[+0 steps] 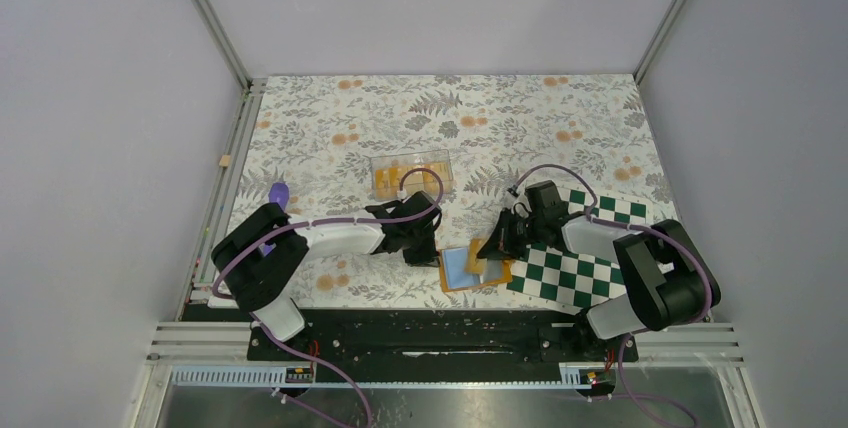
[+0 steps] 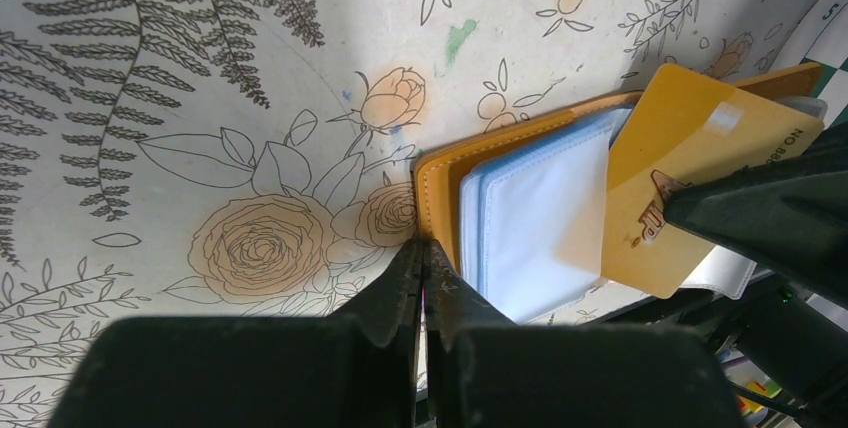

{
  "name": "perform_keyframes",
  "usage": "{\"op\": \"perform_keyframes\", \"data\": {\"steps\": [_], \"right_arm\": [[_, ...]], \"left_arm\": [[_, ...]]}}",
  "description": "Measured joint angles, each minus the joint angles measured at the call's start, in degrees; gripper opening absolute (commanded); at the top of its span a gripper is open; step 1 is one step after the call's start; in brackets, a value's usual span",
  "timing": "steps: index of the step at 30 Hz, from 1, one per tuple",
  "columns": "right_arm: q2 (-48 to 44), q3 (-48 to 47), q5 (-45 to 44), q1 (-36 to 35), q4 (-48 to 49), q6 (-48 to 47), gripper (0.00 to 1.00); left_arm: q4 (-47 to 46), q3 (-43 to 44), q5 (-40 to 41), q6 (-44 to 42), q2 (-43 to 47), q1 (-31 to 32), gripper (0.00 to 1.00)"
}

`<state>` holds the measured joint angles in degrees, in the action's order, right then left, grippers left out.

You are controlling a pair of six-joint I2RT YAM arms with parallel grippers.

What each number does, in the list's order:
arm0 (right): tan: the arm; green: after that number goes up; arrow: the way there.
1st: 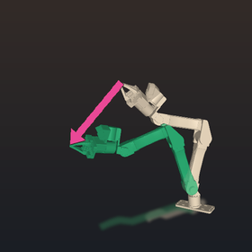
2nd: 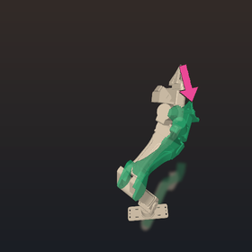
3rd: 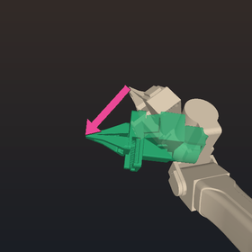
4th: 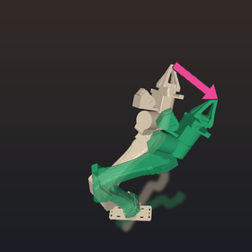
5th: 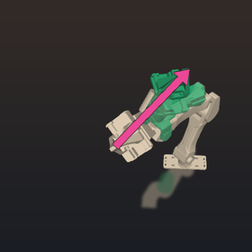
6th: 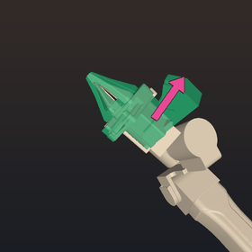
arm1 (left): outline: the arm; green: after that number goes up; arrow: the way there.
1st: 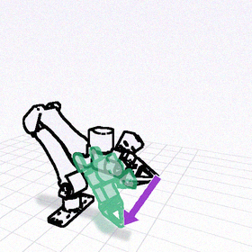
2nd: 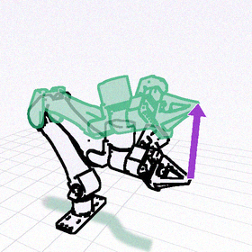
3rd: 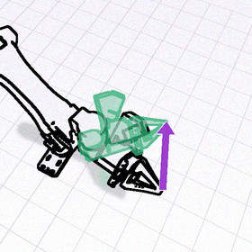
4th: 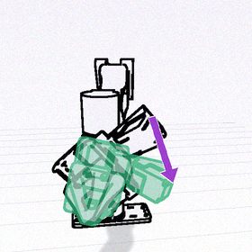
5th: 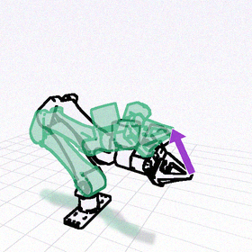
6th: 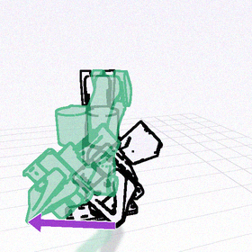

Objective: Put the credit cards into the card holder
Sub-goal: Insert the credit card into the card holder.

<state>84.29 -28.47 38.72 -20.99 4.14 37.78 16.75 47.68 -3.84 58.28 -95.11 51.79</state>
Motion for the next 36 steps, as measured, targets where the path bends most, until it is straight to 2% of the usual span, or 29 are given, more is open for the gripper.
{"op": "perform_keyframes", "data": {"steps": [22, 36], "right_arm": [[0.94, 0.37, 6.1, -0.5, -6.56, -4.15, 0.0], [2.95, -0.68, 7.48, -2.47, -5.7, -3.65, 0.0]], "left_arm": [[3.08, 2.62, 0.04, -1.53, -1.53, 0.22, 0.0], [4.0, 3.39, 0.04, -1.9, -2.01, 0.28, 0.0]]}}
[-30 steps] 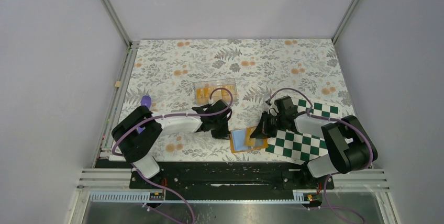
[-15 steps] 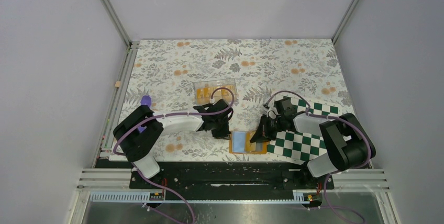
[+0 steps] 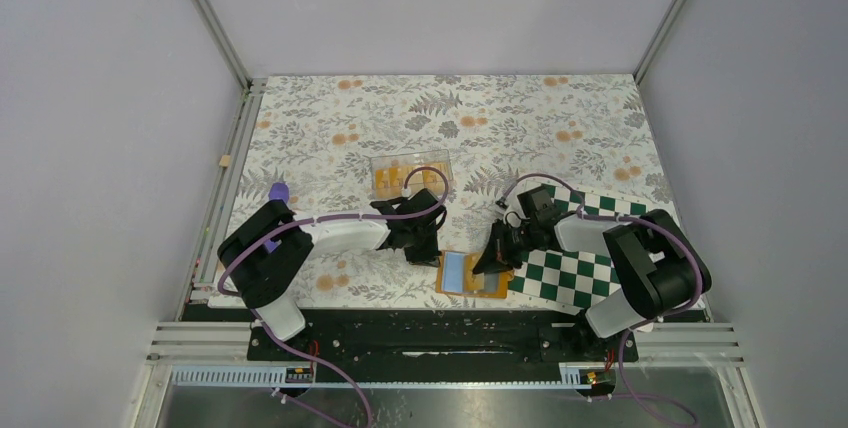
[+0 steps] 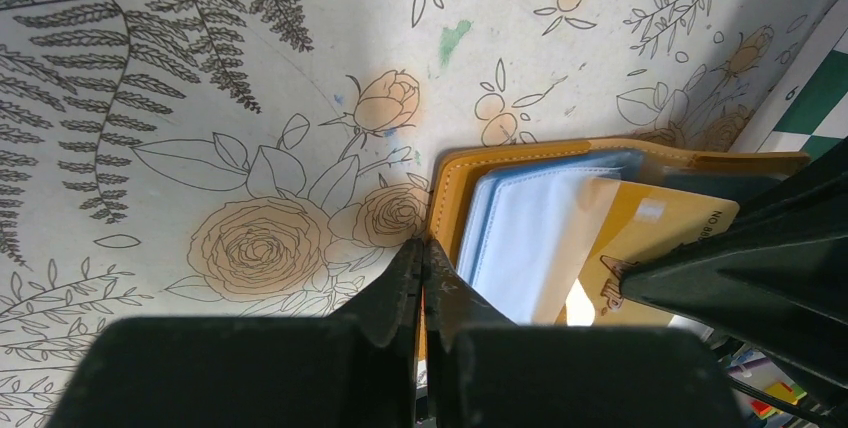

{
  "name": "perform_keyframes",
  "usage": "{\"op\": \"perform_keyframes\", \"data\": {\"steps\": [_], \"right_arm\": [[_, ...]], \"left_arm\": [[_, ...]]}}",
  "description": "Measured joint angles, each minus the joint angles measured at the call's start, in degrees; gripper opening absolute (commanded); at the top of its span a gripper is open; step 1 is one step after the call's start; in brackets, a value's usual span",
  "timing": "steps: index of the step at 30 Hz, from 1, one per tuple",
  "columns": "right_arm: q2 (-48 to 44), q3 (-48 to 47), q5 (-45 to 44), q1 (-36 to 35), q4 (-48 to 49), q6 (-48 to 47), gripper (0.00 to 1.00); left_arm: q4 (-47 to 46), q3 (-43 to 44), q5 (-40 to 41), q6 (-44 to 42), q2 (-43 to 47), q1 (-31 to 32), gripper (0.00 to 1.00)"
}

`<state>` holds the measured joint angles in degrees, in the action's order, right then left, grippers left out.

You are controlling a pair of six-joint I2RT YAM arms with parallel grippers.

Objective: Put the credit cards into the card holder
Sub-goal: Insert the credit card into the card holder.

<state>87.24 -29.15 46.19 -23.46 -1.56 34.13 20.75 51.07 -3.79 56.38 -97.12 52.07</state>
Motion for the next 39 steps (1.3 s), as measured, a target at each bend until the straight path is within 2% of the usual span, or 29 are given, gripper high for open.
{"op": "perform_keyframes", "data": {"steps": [12, 18, 24, 30, 39], "right_arm": [[1.95, 0.17, 0.85, -0.5, 3.69, 2.16, 0.02], [2.08, 0.07, 0.48, -0.57, 3.72, 2.16, 0.11], [4.37, -1.38, -0.31, -1.64, 3.26, 2.08, 0.14], [3.91, -5.2, -5.57, -4.74, -3.34, 0.09, 0.37], [1.57, -10.23, -14.1, -7.76, -12.57, -1.57, 0.57]], "left_arm": [[-0.02, -0.02, 0.07, 0.0, 0.0, 0.04, 0.0], [-0.02, -0.02, 0.07, 0.0, 0.0, 0.04, 0.0], [-0.09, -0.09, 0.07, 0.07, 0.0, 0.07, 0.0], [-1.05, -0.9, 0.09, 0.57, 0.42, 0.07, 0.0], [-1.11, -0.94, 0.11, 0.66, 0.44, 0.04, 0.0]]}}
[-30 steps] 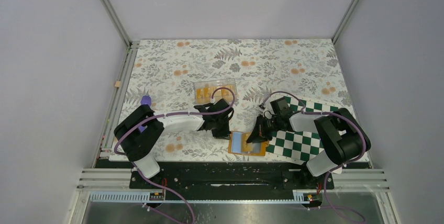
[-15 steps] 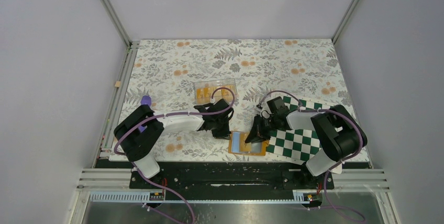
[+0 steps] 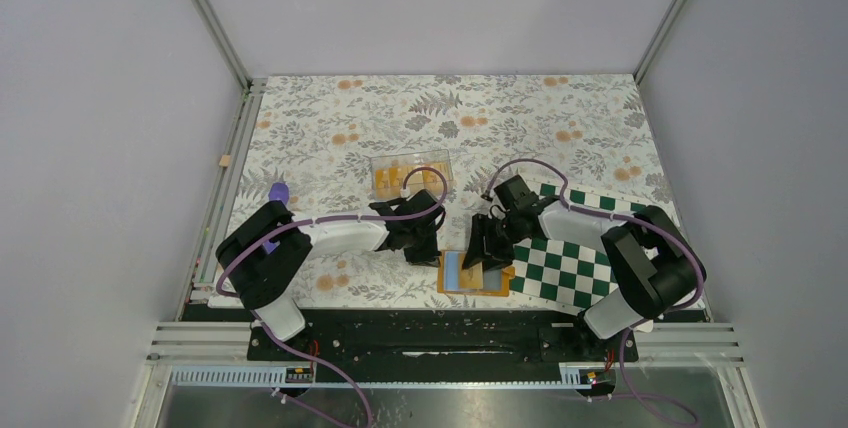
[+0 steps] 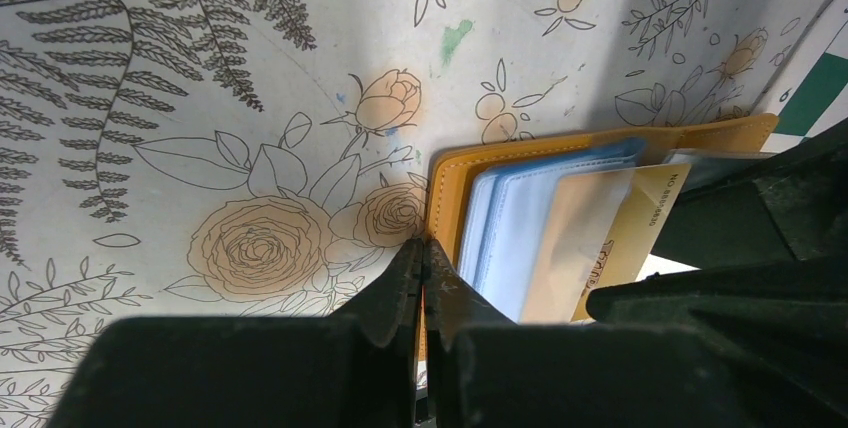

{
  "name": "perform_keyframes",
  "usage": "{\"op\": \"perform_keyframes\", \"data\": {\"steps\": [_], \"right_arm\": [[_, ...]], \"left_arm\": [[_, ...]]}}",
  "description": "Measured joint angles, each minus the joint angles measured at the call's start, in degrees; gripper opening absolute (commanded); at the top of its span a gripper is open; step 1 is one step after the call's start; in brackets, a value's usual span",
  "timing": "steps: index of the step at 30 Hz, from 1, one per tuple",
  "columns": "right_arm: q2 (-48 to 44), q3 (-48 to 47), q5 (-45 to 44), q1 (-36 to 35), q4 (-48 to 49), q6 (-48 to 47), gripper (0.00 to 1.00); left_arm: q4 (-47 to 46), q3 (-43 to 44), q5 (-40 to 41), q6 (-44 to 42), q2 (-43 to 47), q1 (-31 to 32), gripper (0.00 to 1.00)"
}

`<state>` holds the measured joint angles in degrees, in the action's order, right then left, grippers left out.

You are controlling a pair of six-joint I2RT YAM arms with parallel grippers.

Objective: Put the credit cards into the card holder
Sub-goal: Insert the credit card into the card holder.

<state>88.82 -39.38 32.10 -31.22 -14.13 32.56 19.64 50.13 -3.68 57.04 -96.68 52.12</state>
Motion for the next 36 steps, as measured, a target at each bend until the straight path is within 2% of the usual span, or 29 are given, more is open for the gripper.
{"op": "perform_keyframes", "data": {"steps": [4, 6, 9, 12, 25, 32, 36], "right_arm": [[0.39, -1.11, -1.03, -1.25, -0.83, 0.11, 0.57], [0.81, -1.38, -1.05, -1.62, -0.79, 0.33, 0.53], [1.95, -2.05, -1.11, -2.01, -0.79, 0.92, 0.39], [2.75, -2.23, -1.49, -2.1, -1.44, 1.49, 0.33], [4.79, -2.71, 0.55, -3.45, -1.81, 6.97, 0.33], [4.61, -2.54, 0.76, -4.22, -0.57, 8.52, 0.15], [4.42, -2.45, 0.96, -4.46, 0.02, 8.94, 0.14]], "left_arm": [[0.0, 0.0, 0.0, 0.0, 0.0, 0.07, 0.0], [0.02, 0.04, 0.07, -0.02, 0.0, 0.15, 0.0], [0.2, 0.17, 0.33, -0.04, -0.02, 0.33, 0.0], [0.26, 0.24, 0.55, -0.02, -0.02, 0.44, 0.0], [0.76, 0.5, 1.31, -0.02, 0.04, 0.83, 0.0], [1.77, 0.5, 2.91, 0.44, 0.42, 1.14, 0.0], [2.32, 0.48, 3.87, 1.14, 0.7, 1.4, 0.0]]}}
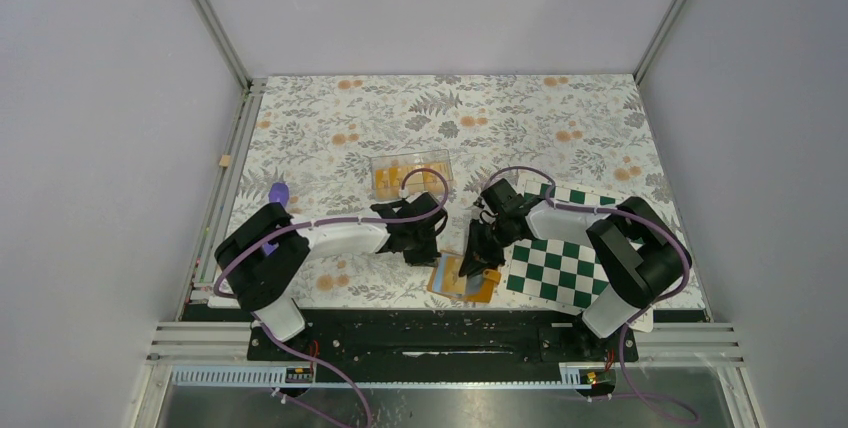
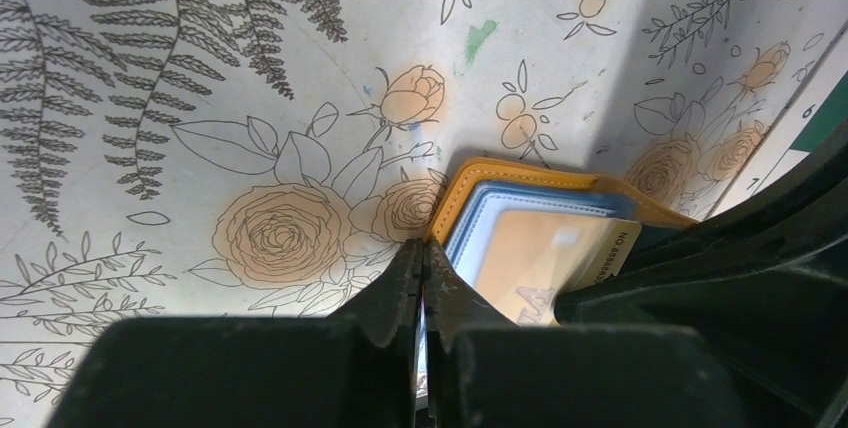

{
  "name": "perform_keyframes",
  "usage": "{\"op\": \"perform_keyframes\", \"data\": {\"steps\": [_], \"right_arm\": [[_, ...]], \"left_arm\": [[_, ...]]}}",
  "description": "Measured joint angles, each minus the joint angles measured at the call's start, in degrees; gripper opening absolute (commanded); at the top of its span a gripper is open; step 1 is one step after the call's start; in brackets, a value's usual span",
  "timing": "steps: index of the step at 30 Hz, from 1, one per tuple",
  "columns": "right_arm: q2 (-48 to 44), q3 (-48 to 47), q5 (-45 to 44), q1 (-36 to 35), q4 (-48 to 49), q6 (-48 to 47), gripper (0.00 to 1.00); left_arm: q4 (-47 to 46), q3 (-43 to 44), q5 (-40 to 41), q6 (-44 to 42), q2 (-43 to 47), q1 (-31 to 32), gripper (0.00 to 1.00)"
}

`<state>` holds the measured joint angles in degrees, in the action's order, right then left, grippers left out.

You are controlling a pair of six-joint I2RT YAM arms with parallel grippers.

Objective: Put the credit cards into the card holder
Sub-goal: Insert the credit card into the card holder.

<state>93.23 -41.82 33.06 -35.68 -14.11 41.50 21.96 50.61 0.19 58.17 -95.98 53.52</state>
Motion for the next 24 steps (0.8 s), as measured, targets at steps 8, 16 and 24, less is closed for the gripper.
{"op": "perform_keyframes", "data": {"steps": [8, 16, 24], "right_arm": [[0.39, 0.0, 1.51, -0.33, 2.75, 1.77, 0.22], [2.67, -0.83, 2.4, -0.46, 5.79, 3.34, 0.38], [2.73, -3.65, 0.66, -0.7, 4.94, 0.7, 0.47]], "left_arm": [[0.87, -1.31, 2.12, 1.38, 1.6, 0.15, 0.0], [0.94, -4.79, 3.98, 3.39, 5.64, 0.17, 0.0], [2.43, -6.84, 4.2, 4.02, 8.24, 0.35, 0.11]]}}
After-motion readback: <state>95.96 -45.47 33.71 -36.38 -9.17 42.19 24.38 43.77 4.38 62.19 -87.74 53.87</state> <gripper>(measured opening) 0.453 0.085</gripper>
